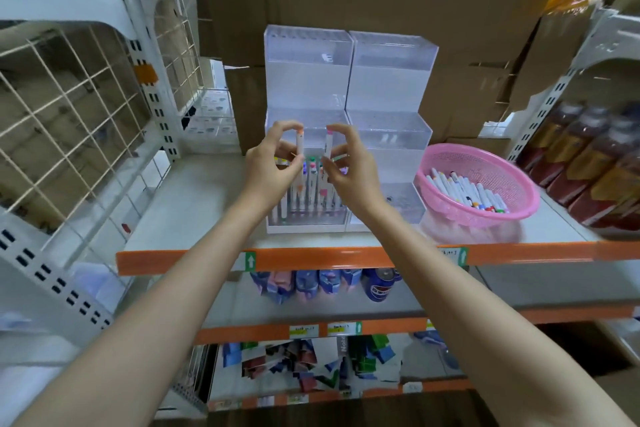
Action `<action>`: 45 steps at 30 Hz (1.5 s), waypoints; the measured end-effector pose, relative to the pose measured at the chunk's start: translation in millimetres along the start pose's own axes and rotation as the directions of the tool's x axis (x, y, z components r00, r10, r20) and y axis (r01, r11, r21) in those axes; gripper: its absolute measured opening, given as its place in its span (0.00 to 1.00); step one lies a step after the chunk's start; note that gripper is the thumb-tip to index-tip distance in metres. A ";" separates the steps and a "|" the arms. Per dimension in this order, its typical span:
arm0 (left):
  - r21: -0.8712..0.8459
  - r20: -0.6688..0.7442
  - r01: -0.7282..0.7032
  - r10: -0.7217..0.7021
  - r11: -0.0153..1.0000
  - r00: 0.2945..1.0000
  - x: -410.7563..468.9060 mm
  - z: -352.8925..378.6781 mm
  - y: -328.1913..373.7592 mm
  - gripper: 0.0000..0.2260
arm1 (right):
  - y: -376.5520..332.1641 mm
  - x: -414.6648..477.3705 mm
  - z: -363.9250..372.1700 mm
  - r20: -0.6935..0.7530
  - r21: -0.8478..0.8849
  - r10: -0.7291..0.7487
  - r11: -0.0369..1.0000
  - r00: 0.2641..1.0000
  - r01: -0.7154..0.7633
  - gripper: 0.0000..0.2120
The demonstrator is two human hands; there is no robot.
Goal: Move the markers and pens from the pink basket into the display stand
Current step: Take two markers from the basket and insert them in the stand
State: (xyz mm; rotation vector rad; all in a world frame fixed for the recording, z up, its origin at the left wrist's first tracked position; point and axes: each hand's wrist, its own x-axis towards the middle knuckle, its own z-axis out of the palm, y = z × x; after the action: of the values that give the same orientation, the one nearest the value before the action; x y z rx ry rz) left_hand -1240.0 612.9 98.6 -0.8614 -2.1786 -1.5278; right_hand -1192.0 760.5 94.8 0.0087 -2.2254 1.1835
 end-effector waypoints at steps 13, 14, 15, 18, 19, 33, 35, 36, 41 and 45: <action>0.012 0.074 -0.037 0.036 0.999 0.997 0.6 -8.0 -18.7 0.15 | -4.1 -0.1 28.5 -0.019 0.002 -0.014 1.000 1.000 0.014 0.19; 0.012 0.082 -0.033 0.032 0.999 0.996 0.9 -8.0 -20.8 0.15 | -3.1 0.0 30.5 -0.016 0.005 -0.016 1.000 1.000 0.016 0.19; 0.011 0.089 -0.031 0.030 0.999 0.996 0.6 -7.8 -22.3 0.15 | -2.3 -0.3 32.1 -0.008 0.001 -0.018 1.000 1.000 0.018 0.19; 0.013 0.103 -0.036 0.035 0.999 0.994 -0.7 -7.9 -25.4 0.15 | 0.9 -1.2 35.5 -0.004 -0.022 -0.027 0.999 1.000 0.027 0.19; 0.011 0.105 -0.036 0.034 0.999 0.994 -1.2 -8.0 -25.6 0.14 | 2.0 -1.8 36.4 -0.009 -0.021 -0.031 0.999 0.999 0.031 0.19; 0.086 0.137 -0.062 0.049 0.994 0.989 -7.7 -10.5 -27.1 0.08 | 1.2 -6.8 38.1 -0.036 -0.100 -0.055 0.994 0.998 0.052 0.15; 0.095 0.139 -0.071 0.057 0.993 0.989 -7.7 -11.0 -27.5 0.08 | 1.0 -8.0 38.6 -0.032 -0.120 -0.071 0.991 0.997 0.066 0.14; 0.101 0.142 -0.076 0.061 0.992 0.988 -7.5 -11.1 -27.5 0.08 | 1.4 -8.4 38.7 -0.030 -0.129 -0.075 0.989 0.997 0.071 0.14; 0.189 0.179 -0.122 0.088 0.974 0.980 -4.6 -11.7 -25.9 0.08 | 2.2 -9.3 39.3 -0.022 -0.140 -0.075 0.988 0.997 0.071 0.13; 0.217 0.174 -0.132 0.095 0.967 0.980 -3.0 -11.2 -25.9 0.09 | 3.0 -10.1 39.7 -0.019 -0.132 -0.070 0.989 0.997 0.067 0.13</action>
State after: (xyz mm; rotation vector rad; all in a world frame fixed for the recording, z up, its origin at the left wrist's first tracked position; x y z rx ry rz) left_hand -1255.2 595.5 82.2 -1.0444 -2.3170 -1.1622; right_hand -1205.0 729.6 70.9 0.0179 -2.2596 0.9943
